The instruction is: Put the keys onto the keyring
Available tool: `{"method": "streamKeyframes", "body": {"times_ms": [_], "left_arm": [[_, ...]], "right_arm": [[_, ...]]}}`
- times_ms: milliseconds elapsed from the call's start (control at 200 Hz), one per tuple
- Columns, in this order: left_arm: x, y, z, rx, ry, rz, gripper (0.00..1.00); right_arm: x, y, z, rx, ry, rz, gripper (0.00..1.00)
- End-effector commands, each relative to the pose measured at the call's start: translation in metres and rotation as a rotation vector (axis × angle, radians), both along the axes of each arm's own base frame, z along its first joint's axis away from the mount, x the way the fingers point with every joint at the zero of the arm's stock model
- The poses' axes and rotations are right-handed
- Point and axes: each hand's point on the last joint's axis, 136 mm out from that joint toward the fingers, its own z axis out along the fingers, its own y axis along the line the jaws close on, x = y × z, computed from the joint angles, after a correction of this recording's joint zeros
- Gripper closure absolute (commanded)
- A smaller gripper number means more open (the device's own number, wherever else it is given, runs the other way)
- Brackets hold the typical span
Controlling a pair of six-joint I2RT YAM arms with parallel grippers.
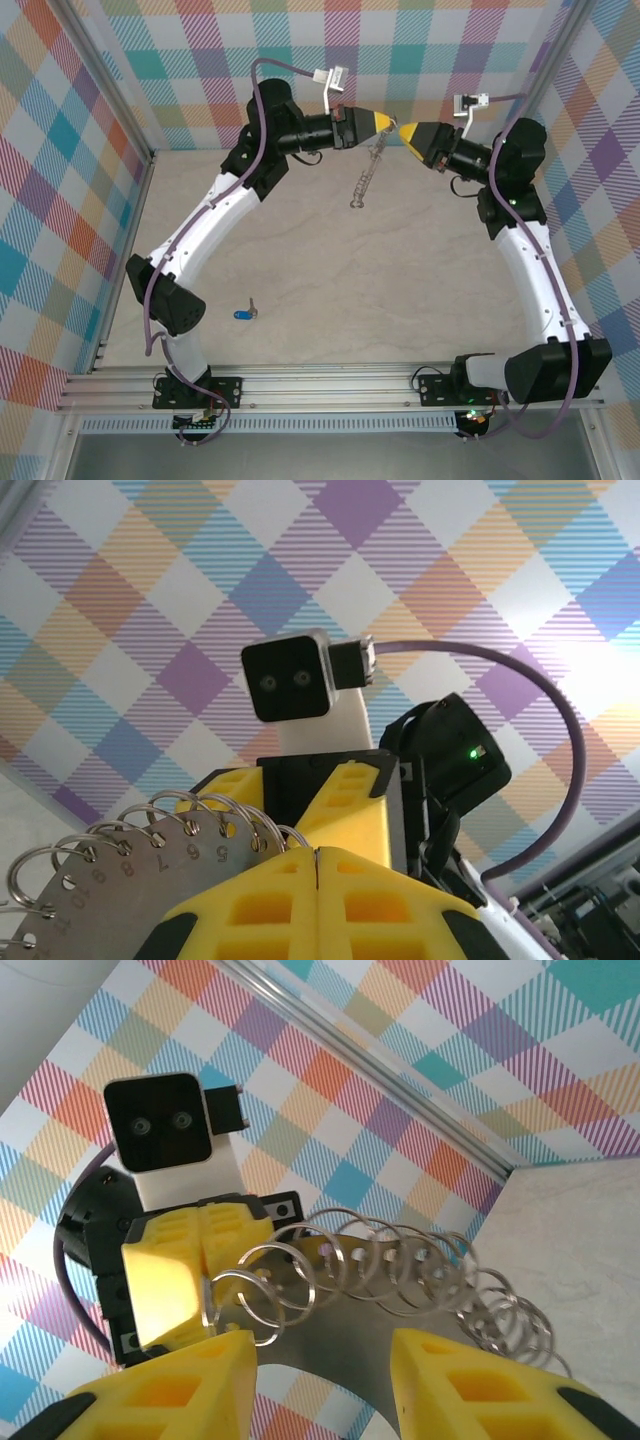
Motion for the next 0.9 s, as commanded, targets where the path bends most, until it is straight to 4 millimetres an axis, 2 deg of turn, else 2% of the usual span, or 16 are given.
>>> {"method": "streamKeyframes", "body": {"times_ms": [0, 225, 460, 895], "left_arm": [[-0.009, 0.002, 0.007, 0.013, -0.067, -0.046, 1.0], [-0.011, 0.001, 0.004, 0.028, -0.067, -0.07, 1.0], [-0.012, 0.0, 0.003, 0.031, -0.068, -0.079, 1.0], [-0.011, 0.0, 0.001, 0.034, -0.064, -0.079, 1.0]], "right_arm": [[-0.021, 0.001, 0.019, -0.014, -0.079, 0.029, 0.61], [-0.026, 0.0, 0.026, 0.005, -0.093, 0.027, 0.66], [-0.032, -0.001, 0.033, 0.016, -0.103, 0.025, 0.66], [-0.027, 0.001, 0.038, 0.04, -0.106, 0.029, 0.69]]}}
